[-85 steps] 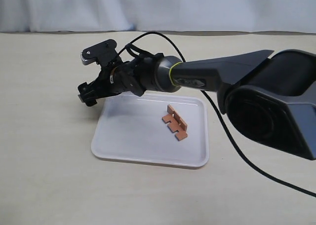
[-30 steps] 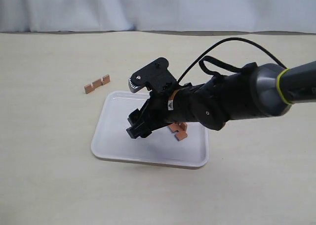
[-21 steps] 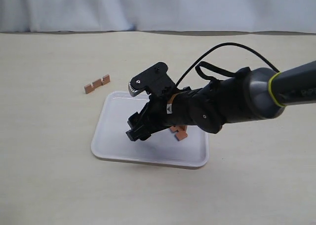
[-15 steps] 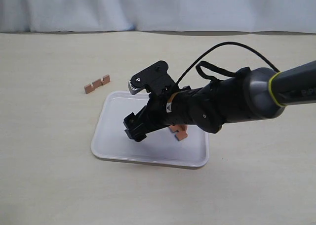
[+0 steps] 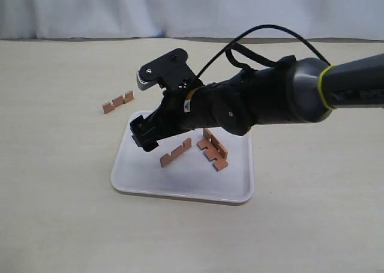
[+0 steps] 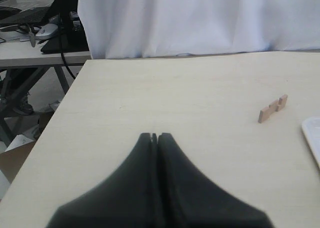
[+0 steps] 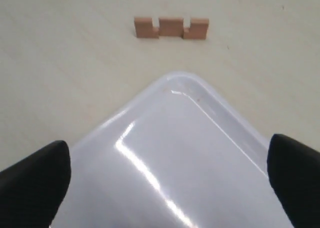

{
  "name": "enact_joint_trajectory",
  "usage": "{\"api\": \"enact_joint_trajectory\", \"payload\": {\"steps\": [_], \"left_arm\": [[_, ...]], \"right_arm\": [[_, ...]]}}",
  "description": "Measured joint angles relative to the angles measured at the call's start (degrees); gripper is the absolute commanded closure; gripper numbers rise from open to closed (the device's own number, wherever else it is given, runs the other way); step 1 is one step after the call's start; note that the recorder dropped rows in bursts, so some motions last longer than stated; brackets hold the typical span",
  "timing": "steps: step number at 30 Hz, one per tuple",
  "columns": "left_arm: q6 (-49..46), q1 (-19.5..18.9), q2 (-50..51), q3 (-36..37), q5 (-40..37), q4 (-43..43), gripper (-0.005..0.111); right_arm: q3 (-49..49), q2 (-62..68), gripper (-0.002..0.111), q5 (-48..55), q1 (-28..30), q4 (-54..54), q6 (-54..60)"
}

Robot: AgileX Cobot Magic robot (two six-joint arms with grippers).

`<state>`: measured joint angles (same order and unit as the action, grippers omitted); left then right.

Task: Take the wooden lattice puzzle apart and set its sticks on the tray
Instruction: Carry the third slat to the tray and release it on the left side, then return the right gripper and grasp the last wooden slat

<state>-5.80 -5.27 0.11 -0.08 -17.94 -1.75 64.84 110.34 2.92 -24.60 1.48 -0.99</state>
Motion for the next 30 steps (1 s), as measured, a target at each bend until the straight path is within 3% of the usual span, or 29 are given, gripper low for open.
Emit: {"api": "enact_joint_trajectory", "payload": {"steps": [9,17,27,30], "left_arm": [[0.0,0.0,0.0,0.0,0.0,0.0,0.107],[0.0,0.0,0.0,0.0,0.0,0.0,0.107],[0.0,0.0,0.0,0.0,0.0,0.0,0.107],[0.0,0.0,0.0,0.0,0.0,0.0,0.107]], "right_arm": [[11.2,3.4,-0.002,0.7,-3.6,-1.5,-0.6],[25.6,13.3,-0.002,10.5,-4.3,-2.3,-2.1],[40.7,22.0,-0.002,17.3,-6.3,-2.1,-8.5],[44.2,24.2,-0.002,19.4,-7.1,2.5,-14.1]]}}
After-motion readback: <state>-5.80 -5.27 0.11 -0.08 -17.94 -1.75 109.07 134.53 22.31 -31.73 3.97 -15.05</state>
